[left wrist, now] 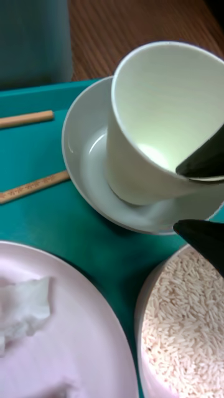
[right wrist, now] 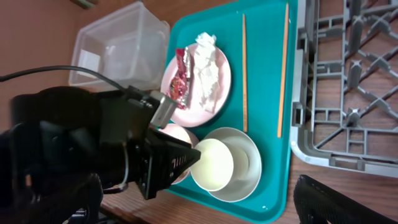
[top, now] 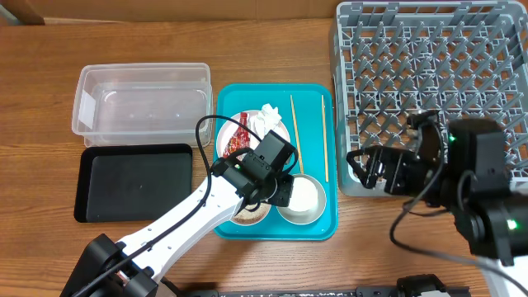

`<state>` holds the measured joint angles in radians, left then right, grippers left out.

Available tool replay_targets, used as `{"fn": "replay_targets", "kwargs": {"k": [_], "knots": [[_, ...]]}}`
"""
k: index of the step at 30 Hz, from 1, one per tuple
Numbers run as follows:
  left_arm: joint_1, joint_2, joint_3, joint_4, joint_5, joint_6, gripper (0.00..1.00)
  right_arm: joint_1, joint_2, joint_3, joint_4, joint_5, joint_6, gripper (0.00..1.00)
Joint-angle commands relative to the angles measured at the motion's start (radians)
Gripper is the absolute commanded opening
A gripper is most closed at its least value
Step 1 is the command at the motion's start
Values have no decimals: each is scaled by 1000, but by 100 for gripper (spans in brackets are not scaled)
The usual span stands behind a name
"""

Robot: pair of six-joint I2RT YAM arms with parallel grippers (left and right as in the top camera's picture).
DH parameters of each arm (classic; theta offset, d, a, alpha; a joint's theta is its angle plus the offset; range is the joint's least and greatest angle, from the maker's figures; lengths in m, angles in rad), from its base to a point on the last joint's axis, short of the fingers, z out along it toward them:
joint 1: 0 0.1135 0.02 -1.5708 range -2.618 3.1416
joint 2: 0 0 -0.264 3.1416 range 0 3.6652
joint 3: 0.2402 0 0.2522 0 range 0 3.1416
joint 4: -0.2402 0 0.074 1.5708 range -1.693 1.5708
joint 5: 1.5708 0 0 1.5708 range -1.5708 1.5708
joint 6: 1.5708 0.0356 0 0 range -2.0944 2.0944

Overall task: Sort waste into correct bins and load items into the dishwasher
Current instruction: 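Reach the left gripper to the white cup in the white bowl and grasp it, then lift the white cup with the left gripper and pass it to the right gripper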

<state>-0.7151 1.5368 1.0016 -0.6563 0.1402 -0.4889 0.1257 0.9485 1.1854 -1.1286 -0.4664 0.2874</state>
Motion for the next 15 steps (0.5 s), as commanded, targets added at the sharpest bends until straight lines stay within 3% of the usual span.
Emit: {"fn": "replay_targets", "kwargs": {"k": [1, 4, 12, 15], "knots": [[-6, 8, 15, 10, 11, 21, 13, -3, -63, 26, 6, 1, -8, 100], [-6, 8, 15, 9, 14, 21, 4, -3, -100, 26, 9, 1, -8, 100], [34, -7, 56, -58, 72, 15, 4, -3, -129, 26, 11, 1, -8, 100], [115, -34, 108, -132, 176, 22, 4, -3, -129, 26, 10, 1, -8, 100]]}}
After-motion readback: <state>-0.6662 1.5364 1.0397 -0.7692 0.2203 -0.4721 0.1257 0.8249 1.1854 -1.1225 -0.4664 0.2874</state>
